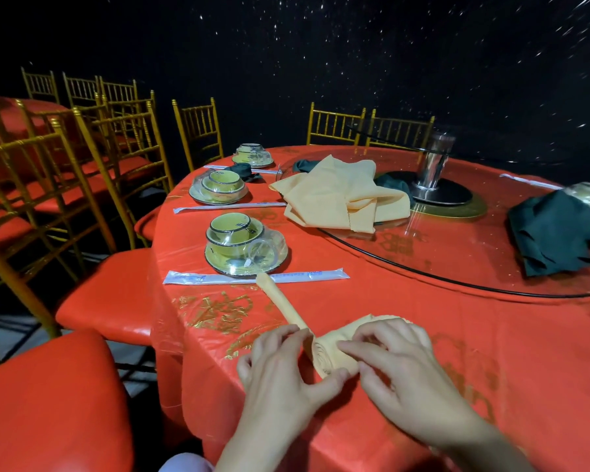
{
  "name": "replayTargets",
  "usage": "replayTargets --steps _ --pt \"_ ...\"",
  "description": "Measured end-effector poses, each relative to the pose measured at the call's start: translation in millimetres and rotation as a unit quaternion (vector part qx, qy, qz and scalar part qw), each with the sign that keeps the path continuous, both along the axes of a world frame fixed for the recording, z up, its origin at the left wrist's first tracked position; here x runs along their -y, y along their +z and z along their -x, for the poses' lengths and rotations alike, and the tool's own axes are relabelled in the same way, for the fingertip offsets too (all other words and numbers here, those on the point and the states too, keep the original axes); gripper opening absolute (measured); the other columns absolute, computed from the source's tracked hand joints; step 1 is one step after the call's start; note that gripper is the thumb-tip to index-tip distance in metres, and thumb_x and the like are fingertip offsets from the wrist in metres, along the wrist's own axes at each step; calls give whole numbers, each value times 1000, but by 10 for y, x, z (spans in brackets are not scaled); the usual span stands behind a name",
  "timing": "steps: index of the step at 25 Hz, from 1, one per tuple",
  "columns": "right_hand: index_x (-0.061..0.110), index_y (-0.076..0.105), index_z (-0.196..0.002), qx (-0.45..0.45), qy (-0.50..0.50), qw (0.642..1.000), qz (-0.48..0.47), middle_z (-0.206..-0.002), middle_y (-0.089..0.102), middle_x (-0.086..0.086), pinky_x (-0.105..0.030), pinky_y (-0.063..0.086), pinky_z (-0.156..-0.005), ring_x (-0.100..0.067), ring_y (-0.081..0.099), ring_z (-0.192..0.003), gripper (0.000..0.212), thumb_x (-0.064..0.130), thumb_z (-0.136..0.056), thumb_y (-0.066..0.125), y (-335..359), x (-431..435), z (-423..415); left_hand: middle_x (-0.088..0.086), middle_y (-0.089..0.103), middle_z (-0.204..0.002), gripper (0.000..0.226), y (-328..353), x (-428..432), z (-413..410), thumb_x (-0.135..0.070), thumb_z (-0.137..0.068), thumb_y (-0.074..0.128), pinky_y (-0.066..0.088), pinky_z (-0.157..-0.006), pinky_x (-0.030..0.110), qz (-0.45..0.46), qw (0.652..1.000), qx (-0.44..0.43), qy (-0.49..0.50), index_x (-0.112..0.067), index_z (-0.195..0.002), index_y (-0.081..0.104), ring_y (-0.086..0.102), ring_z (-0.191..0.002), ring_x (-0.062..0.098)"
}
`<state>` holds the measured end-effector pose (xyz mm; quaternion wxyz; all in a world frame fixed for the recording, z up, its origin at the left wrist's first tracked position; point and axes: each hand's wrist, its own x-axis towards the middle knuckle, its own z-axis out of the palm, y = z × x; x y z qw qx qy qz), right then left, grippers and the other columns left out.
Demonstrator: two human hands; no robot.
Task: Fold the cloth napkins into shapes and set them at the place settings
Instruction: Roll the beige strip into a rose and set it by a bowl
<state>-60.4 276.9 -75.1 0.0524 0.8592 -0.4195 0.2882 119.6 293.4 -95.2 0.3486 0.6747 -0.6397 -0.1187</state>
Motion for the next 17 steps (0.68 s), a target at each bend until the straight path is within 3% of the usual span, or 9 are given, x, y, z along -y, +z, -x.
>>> replayTargets --steps 4,7,9,11,13,15,17 --pt "39 61 -109 -14 12 1000 -24 -99 50 23 -24 31 -84 -4 46 -96 35 28 -80 46 65 187 -151 -26 44 -114 79 -132 25 -41 -77 -45 52 19 -85 34 58 998 -17 -7 -42 -115 49 37 -114 3" --pt "36 62 -112 -19 22 999 -35 -100 53 21 -24 32 -84 -4 45 -96 39 26 -80 43 82 318 -251 -17 57 -109 64 -155 117 -83 -75 -48 52 24 -81 36 85 996 -8 15 -41 -101 59 46 -107 8" --pt "35 57 -119 -9 21 999 -40 -109 54 20 -26 31 -88 -3 44 -104 40 26 -82 43 79 345 -259 -17 54 -117 69 -81 162 -137 -77 -46 46 16 -83 32 57 998 -9 23 -39 -101 64 44 -116 10" --pt "35 55 -116 6 19 999 -25 -117 53 17 -28 29 -92 -4 45 -110 36 25 -83 45 65 332 -235 -23 39 -125 79 -26 212 -209 -80 -42 35 9 -82 26 2 1000 -6 22 -42 -106 61 29 -126 4" --pt "33 57 -109 10 21 1000 2 -116 54 14 -29 30 -91 -8 47 -109 33 22 -80 46 38 319 -227 -26 33 -127 83 3 274 -272 -82 -39 27 11 -86 27 -37 999 -8 23 -43 -105 61 20 -128 1" --pt "32 59 -111 3 20 1000 9 -114 55 12 -31 32 -89 -10 48 -107 36 21 -79 47 9 353 -258 -24 34 -130 84 29 317 -306 -82 -40 26 15 -95 31 -49 998 -18 35 -41 -104 63 19 -128 2" --pt "32 60 -116 -6 11 1000 1 -111 55 12 -30 31 -88 -10 47 -105 40 23 -80 46 -8 420 -309 -25 36 -130 88 10 332 -333 -84 -42 28 16 -94 29 -25 998 -23 50 -41 -113 58 23 -127 2"
